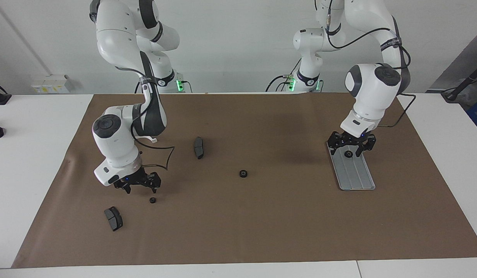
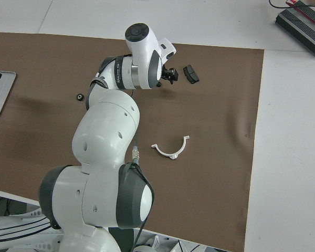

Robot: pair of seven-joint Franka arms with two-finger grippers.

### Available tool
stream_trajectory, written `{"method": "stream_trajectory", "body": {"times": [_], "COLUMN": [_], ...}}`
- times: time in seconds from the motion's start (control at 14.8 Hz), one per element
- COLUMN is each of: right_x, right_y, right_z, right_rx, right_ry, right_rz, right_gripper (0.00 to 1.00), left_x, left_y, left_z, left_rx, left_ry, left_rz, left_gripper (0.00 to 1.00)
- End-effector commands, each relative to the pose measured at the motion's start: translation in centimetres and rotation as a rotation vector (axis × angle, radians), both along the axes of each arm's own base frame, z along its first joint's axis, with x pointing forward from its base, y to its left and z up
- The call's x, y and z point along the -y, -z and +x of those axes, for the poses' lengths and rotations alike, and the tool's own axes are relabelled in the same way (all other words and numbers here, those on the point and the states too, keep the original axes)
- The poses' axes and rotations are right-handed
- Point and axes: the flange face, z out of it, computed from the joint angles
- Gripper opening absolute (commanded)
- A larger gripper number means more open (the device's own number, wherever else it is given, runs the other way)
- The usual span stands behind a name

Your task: Pick bearing gear from pile to tray

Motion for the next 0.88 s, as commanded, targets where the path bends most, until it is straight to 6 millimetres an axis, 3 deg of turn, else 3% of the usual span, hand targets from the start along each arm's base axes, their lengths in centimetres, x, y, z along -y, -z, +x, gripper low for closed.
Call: {"method": "stream_trajectory", "body": {"times": [0.0, 0.14, 0.47, 0.68, 0.81], "right_x": [-0.6, -1.1, -0.5, -0.6, -0.7], "right_y": [0.4, 1.1, 2.2, 3.0, 3.1], "right_z": [0.8, 0.8, 0.5, 0.3, 0.2], "right_rx": [0.025, 0.025, 0.020, 0.031, 0.029], "right_ry": [-0.020, -0.025, -0.022, -0.015, -0.017], "right_rz": [0.028, 0.029, 0.030, 0.033, 0.033], "right_gripper": [0.67, 0.52, 0.50, 0.47, 0.41], "left_x": [5.6, 9.7, 19.5, 23.4, 24.9], "left_y": [0.2, 0.6, 3.8, 6.9, 6.9], "left_z": [0.8, 1.2, 2.3, 1.8, 1.7], "left_rx": [0.002, 0.008, 0.013, -0.001, 0.035], "left_ry": [-0.007, -0.013, -0.059, -0.057, -0.037], "left_rz": [0.006, -0.008, -0.018, -0.012, -0.019], "left_gripper": [1.00, 1.00, 1.00, 1.00, 1.00]}}
